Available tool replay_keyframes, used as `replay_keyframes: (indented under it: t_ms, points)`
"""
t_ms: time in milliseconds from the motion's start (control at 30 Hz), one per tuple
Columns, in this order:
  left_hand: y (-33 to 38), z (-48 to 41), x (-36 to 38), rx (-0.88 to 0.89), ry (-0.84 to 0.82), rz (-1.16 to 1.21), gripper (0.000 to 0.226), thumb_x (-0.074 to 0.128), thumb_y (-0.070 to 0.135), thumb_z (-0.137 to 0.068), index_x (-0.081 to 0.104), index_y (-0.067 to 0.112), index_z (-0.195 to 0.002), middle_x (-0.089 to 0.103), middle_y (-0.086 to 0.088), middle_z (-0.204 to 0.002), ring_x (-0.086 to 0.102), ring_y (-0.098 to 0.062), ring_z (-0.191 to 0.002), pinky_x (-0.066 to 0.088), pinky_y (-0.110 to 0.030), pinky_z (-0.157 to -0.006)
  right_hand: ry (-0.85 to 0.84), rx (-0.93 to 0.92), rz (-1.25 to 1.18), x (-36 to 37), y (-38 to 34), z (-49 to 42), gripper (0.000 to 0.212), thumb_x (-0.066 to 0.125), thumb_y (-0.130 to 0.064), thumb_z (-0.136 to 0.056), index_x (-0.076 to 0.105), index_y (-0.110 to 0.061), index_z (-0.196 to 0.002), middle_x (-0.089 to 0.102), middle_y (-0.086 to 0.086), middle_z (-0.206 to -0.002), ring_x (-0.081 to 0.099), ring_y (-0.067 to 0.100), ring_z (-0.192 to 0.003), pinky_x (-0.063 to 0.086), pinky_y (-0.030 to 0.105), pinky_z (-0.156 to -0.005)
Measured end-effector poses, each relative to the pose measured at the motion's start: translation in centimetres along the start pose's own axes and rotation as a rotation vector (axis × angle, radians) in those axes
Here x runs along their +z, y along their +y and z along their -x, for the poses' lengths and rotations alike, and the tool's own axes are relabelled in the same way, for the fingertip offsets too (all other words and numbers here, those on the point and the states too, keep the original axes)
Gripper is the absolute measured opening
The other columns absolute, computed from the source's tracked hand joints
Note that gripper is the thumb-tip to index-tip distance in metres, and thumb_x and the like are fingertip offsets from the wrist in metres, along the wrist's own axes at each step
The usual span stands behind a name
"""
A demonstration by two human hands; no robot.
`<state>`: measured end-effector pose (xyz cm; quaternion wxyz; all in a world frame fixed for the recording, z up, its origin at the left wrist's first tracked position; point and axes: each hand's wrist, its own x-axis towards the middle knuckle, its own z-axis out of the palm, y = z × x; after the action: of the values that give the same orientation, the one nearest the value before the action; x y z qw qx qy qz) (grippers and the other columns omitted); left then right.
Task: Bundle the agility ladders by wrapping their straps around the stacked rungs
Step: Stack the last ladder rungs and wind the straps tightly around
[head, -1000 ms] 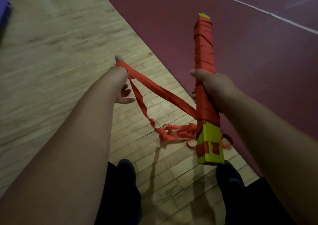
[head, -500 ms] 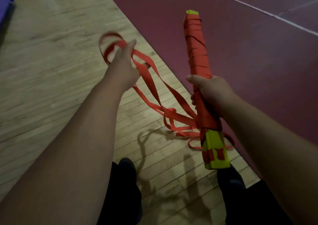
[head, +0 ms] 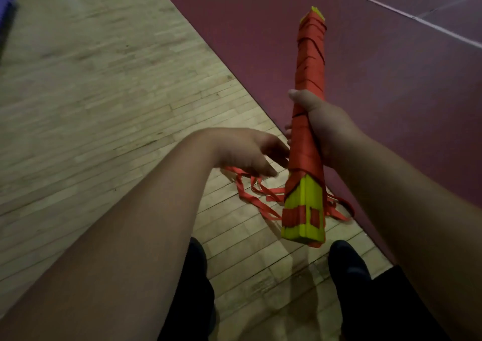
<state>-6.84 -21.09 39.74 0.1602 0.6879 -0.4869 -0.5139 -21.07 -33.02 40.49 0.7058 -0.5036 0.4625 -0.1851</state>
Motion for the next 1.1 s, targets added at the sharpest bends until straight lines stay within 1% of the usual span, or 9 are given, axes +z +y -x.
replay_keyframes:
  t_ms: [100, 200, 267, 400, 533, 700, 867, 967, 1100]
  points:
    - [0.8, -1.1, 2.4, -0.013, -0.134, 0.148, 0.044, 0.065, -0.015, -0.095, 0.065, 0.017, -0.126, 0.081, 0.006, -0.108, 0.078, -0.021, -0.108, 0.065, -0.033, -0.090, -0.018, 0.027, -0.096, -0.2, -0.6, -0.1, 0.051, 0.081, -0.049, -0.091, 0.064, -0.006, -0.114, 0.076, 0.013, -0.079, 0.073, 0.020, -0.059, 0.060, 0.032, -0.053]
    - [1.0, -2.1, 3.9, -0.015, -0.061, 0.202, 0.031, 0.055, -0.020, -0.098, 0.066, 0.009, -0.101, 0.076, 0.007, -0.073, 0.074, -0.005, -0.067, 0.059, -0.019, -0.063, -0.035, 0.036, -0.193, -0.5, -1.2, -0.2, 0.046, 0.077, -0.046, -0.094, 0.062, -0.008, -0.114, 0.072, 0.009, -0.070, 0.069, 0.017, -0.054, 0.058, 0.029, -0.051]
    - [1.3, -2.5, 4.7, 0.013, -0.008, 0.237, 0.017, 0.054, -0.017, -0.100, 0.066, -0.005, -0.103, 0.073, -0.004, -0.074, 0.068, -0.007, -0.061, 0.056, -0.019, -0.059, -0.042, 0.033, -0.237, -0.8, -1.5, -0.2, 0.040, 0.075, -0.044, -0.097, 0.060, -0.010, -0.111, 0.070, 0.007, -0.064, 0.067, 0.016, -0.051, 0.057, 0.027, -0.049]
    - [1.8, -2.8, 5.0, 0.105, -0.028, 0.404, 0.045, 0.067, -0.005, -0.085, 0.058, -0.022, -0.126, 0.059, -0.051, -0.122, 0.060, -0.037, -0.102, 0.051, -0.058, -0.103, -0.045, 0.022, -0.254, -1.5, -2.0, -0.3, 0.040, 0.073, -0.044, -0.098, 0.059, -0.010, -0.113, 0.070, 0.007, -0.063, 0.067, 0.016, -0.052, 0.057, 0.027, -0.049]
    - [2.0, -2.8, 5.3, 0.156, -0.054, 0.494, 0.052, 0.067, -0.006, -0.081, 0.059, -0.021, -0.130, 0.062, -0.045, -0.127, 0.061, -0.043, -0.114, 0.045, -0.063, -0.114, -0.054, 0.010, -0.259, -2.0, -2.3, -0.2, 0.040, 0.074, -0.043, -0.098, 0.059, -0.009, -0.113, 0.071, 0.008, -0.067, 0.069, 0.017, -0.055, 0.057, 0.028, -0.051]
    - [2.1, -3.1, 5.5, 0.208, -0.051, 0.509, 0.057, 0.064, -0.007, -0.083, 0.054, -0.024, -0.136, 0.064, -0.030, -0.124, 0.066, -0.035, -0.110, 0.059, -0.038, -0.100, -0.059, 0.004, -0.254, -1.9, -2.6, 0.1, 0.038, 0.074, -0.043, -0.098, 0.060, -0.010, -0.112, 0.072, 0.010, -0.069, 0.068, 0.017, -0.055, 0.058, 0.028, -0.051]
    - [1.8, -3.1, 5.7, 0.195, -0.039, 0.526, 0.057, 0.064, -0.005, -0.083, 0.054, -0.024, -0.136, 0.062, -0.035, -0.125, 0.060, -0.044, -0.116, 0.049, -0.059, -0.112, -0.062, 0.014, -0.260, -2.0, -2.6, 0.1, 0.042, 0.075, -0.044, -0.097, 0.060, -0.009, -0.116, 0.071, 0.010, -0.072, 0.068, 0.017, -0.055, 0.058, 0.028, -0.052]
    - [1.9, -3.0, 5.7, 0.168, -0.002, 0.497, 0.034, 0.063, -0.013, -0.088, 0.062, -0.020, -0.121, 0.071, -0.027, -0.106, 0.070, -0.033, -0.096, 0.061, -0.041, -0.091, -0.058, 0.004, -0.254, -2.0, -2.6, 0.1, 0.041, 0.075, -0.044, -0.097, 0.060, -0.010, -0.115, 0.072, 0.010, -0.071, 0.068, 0.017, -0.055, 0.058, 0.029, -0.051]
    - [2.3, -2.7, 5.5, 0.137, 0.066, 0.473, 0.016, 0.068, -0.005, -0.076, 0.069, -0.003, -0.092, 0.064, -0.013, -0.075, 0.057, -0.020, -0.067, 0.047, -0.031, -0.065, -0.056, 0.004, -0.244, -2.0, -2.6, 0.1, 0.043, 0.076, -0.045, -0.096, 0.060, -0.011, -0.117, 0.074, 0.009, -0.070, 0.070, 0.018, -0.057, 0.059, 0.029, -0.053]
